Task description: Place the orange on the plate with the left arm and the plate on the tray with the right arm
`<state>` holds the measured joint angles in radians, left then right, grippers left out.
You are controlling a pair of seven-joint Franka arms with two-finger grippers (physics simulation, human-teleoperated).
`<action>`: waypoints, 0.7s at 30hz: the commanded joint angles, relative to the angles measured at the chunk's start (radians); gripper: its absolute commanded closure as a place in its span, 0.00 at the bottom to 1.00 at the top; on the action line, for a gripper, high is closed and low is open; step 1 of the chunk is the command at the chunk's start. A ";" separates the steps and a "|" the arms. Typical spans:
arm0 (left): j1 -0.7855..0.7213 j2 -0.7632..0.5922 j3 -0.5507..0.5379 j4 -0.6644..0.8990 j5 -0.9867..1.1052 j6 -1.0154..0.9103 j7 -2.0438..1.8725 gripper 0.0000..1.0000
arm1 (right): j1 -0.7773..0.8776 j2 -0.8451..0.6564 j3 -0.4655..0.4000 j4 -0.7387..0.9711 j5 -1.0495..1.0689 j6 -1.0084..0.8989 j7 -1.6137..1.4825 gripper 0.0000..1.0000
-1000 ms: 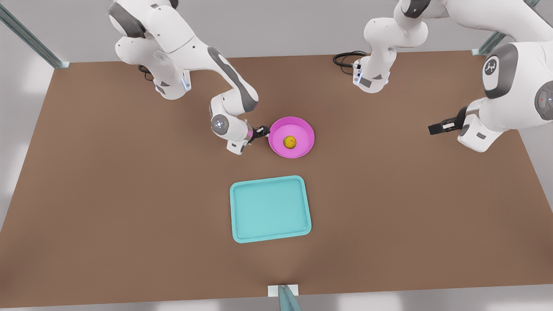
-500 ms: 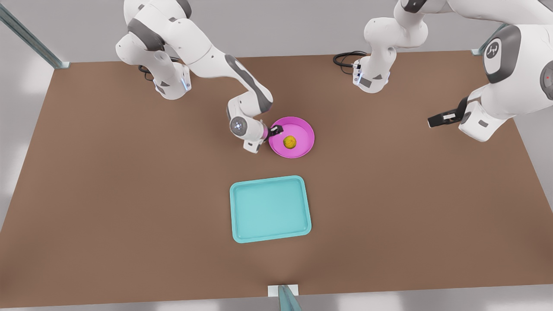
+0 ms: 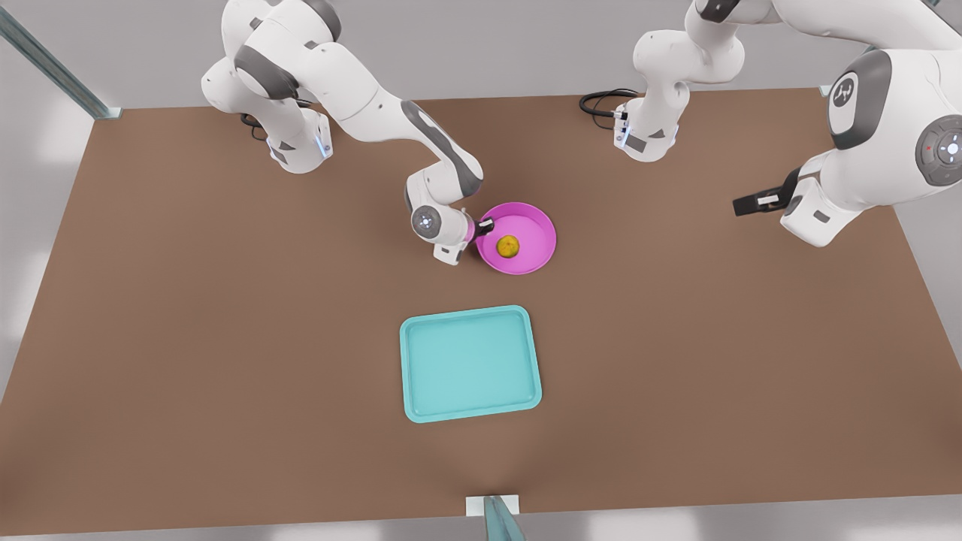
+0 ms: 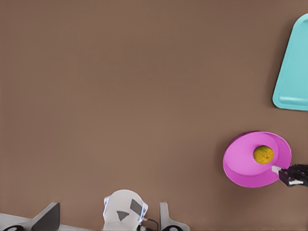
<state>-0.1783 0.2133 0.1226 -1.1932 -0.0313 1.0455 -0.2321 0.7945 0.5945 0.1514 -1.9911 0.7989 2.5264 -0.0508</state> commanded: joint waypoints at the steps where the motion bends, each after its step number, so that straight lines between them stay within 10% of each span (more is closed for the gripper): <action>1: -0.001 -0.002 0.000 0.000 -0.001 -0.015 0.004 0.00 | 0.000 -0.001 0.000 0.001 -0.003 -0.006 0.009 0.67; 21: -0.001 -0.003 0.000 0.003 -0.001 -0.016 -0.004 0.00 | -0.029 -0.004 -0.046 0.158 -0.004 -0.014 -0.015 0.79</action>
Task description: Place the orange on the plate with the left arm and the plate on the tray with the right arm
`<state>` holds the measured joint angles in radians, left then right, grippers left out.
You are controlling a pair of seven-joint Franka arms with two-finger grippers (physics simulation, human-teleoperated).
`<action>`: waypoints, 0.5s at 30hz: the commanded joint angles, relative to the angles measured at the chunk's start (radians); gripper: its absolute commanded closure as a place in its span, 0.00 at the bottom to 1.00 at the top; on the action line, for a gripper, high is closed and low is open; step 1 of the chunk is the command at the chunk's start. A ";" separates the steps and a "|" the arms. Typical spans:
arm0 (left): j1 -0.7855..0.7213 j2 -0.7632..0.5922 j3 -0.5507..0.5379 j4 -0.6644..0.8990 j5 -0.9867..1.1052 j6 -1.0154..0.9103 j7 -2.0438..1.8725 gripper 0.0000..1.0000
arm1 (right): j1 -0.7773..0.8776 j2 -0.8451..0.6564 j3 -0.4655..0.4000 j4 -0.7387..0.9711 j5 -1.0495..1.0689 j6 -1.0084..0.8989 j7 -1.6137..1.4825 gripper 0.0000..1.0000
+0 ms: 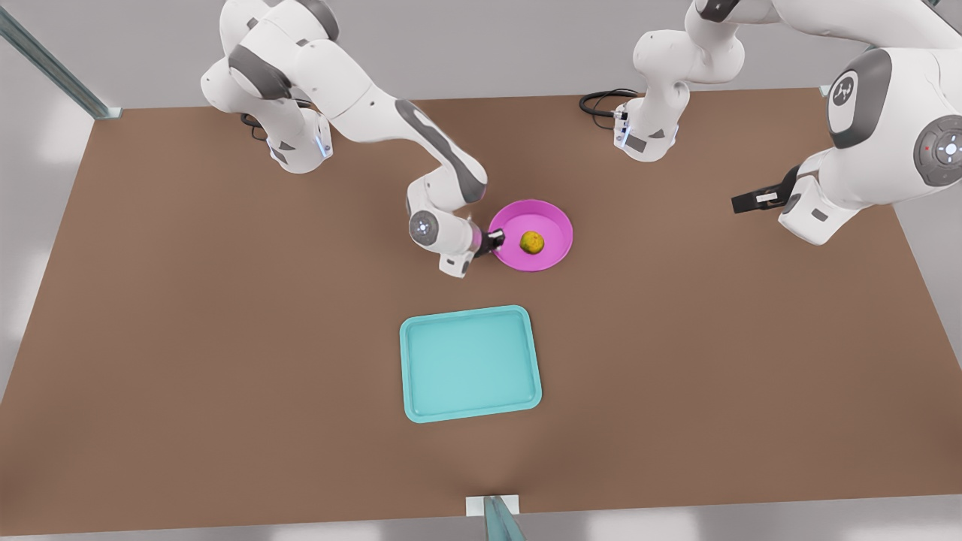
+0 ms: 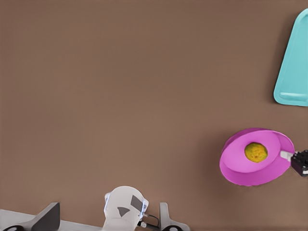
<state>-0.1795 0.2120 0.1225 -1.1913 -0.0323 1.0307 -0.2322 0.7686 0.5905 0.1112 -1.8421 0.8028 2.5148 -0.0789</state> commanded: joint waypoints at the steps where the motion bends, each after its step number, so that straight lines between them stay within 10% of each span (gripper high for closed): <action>1: 0.000 -0.002 0.000 0.002 0.002 -0.001 -0.004 0.00 | -0.005 0.002 -0.025 0.033 -0.007 -0.002 0.015 0.79; 15: 0.000 0.000 0.002 -0.001 0.000 -0.008 -0.002 0.00 | -0.287 0.138 -0.100 0.287 -0.010 -0.002 0.008 0.79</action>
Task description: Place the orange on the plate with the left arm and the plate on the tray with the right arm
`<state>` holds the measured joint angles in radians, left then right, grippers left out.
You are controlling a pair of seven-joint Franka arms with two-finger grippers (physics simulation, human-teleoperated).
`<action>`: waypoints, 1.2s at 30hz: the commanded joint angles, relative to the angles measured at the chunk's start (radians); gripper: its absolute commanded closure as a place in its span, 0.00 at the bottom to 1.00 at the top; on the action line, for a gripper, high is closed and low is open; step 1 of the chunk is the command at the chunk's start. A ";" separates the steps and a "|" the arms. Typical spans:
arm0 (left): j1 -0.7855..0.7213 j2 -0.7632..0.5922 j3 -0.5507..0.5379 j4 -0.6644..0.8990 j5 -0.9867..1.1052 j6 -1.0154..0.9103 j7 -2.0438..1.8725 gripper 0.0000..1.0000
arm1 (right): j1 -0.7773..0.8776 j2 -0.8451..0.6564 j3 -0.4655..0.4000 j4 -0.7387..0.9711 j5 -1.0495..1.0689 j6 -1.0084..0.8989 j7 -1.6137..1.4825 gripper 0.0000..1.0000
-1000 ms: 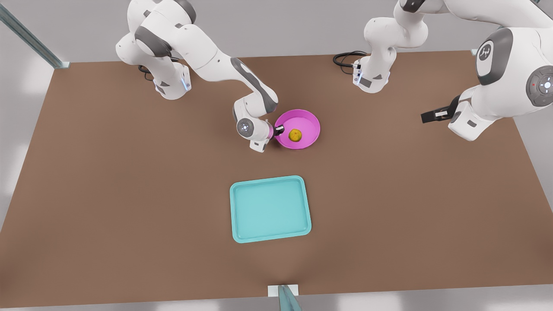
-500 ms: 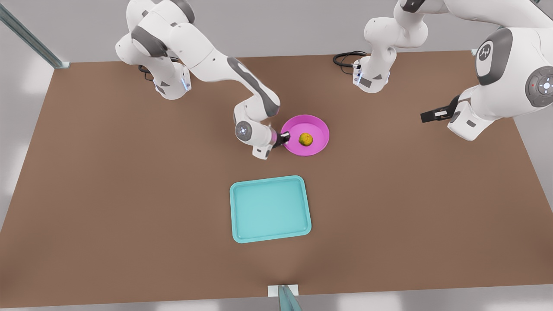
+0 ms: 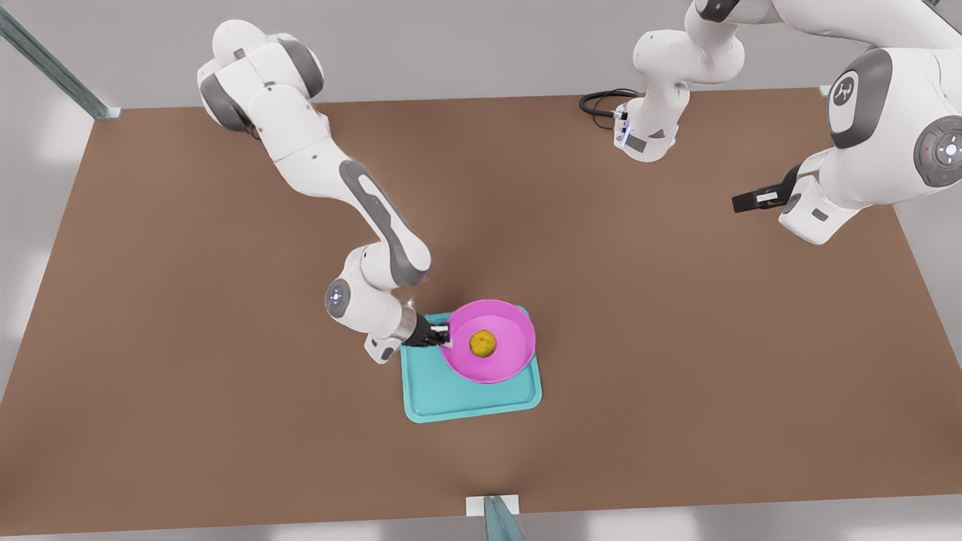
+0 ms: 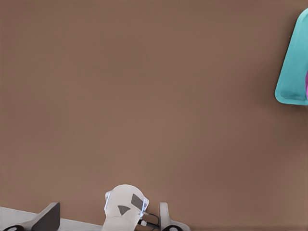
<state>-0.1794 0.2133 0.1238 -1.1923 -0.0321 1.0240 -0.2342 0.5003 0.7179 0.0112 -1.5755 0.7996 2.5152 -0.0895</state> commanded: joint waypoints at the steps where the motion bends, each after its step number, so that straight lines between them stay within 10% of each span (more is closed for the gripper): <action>1: 0.000 0.000 0.000 0.000 -0.002 -0.001 0.001 0.00 | -0.023 0.020 0.000 0.017 -0.008 -0.003 0.013 0.79; 5: 0.000 0.003 -0.001 0.000 -0.005 0.001 0.000 0.00 | -0.062 0.026 0.000 0.015 -0.017 -0.003 0.002 0.79; 6: 0.000 0.003 0.000 0.000 -0.005 0.001 0.000 0.00 | -0.057 0.026 0.000 0.012 -0.013 0.011 0.001 0.00; 11: -0.002 0.009 0.000 0.002 -0.005 0.004 0.000 0.00 | -0.049 0.003 0.001 0.005 -0.013 0.010 0.007 0.00; 15: -0.002 0.009 -0.001 0.002 -0.006 0.004 0.000 0.00 | -0.086 -0.350 -0.034 -0.288 -0.075 -0.100 0.005 0.00; 19: 0.000 0.011 0.000 0.008 -0.006 0.004 0.001 0.00 | -0.272 -0.394 -0.089 0.028 -1.014 -0.920 0.013 0.00; 26: -0.002 0.014 -0.001 0.011 -0.006 -0.001 0.010 0.00 | -0.356 -0.710 -0.094 0.127 -0.908 -1.191 0.016 0.00; 36: -0.015 0.014 -0.001 0.011 -0.005 -0.001 -0.004 0.00 | -0.356 -0.626 -0.089 0.132 -0.872 -1.234 0.088 0.00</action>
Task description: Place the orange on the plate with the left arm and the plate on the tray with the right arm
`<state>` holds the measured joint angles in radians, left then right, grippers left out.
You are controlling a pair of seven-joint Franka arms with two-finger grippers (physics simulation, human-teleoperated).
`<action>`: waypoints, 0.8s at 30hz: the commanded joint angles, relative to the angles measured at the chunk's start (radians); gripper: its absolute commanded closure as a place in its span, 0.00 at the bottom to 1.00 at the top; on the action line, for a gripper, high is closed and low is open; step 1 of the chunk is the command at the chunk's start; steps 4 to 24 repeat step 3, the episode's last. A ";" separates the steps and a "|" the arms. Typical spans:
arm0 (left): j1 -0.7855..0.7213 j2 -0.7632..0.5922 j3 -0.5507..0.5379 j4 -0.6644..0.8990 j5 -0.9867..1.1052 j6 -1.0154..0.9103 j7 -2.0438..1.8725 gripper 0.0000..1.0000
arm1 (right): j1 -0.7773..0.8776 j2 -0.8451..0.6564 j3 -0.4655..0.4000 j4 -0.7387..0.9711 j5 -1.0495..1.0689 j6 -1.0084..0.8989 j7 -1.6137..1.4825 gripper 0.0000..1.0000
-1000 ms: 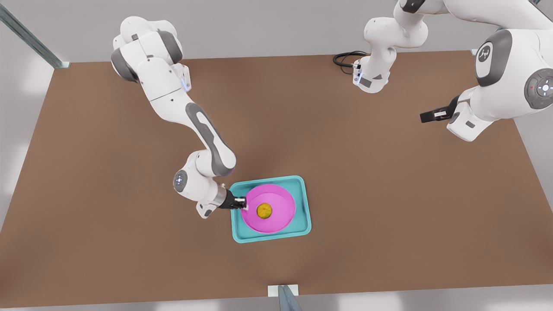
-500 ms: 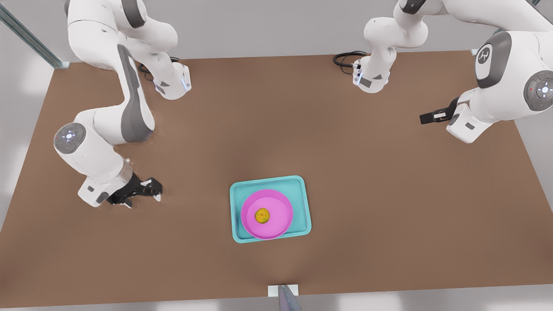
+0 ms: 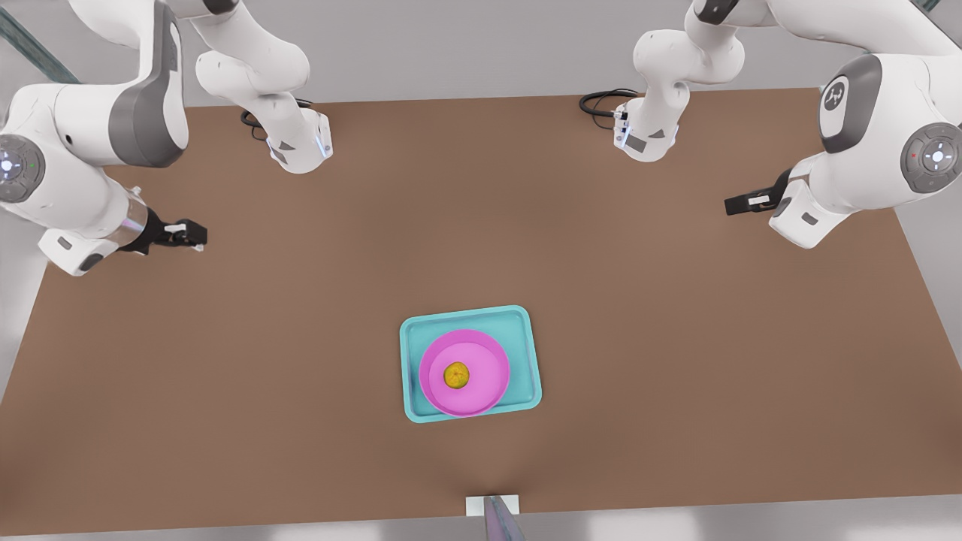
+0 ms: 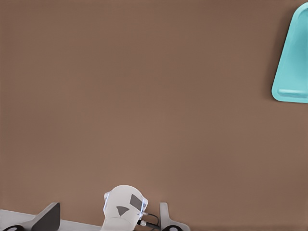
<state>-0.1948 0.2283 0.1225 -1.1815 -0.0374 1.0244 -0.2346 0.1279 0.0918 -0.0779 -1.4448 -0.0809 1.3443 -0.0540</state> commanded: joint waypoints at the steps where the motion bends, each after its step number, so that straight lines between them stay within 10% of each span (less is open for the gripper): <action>1: 0.000 -0.001 0.000 0.000 0.001 -0.001 -0.003 0.00 | 0.016 0.000 0.000 0.003 0.009 -0.062 0.052 0.00; 24: 0.000 -0.001 0.000 0.000 0.001 0.000 -0.003 0.00 | 0.016 0.000 -0.002 0.003 0.009 -0.062 0.052 0.00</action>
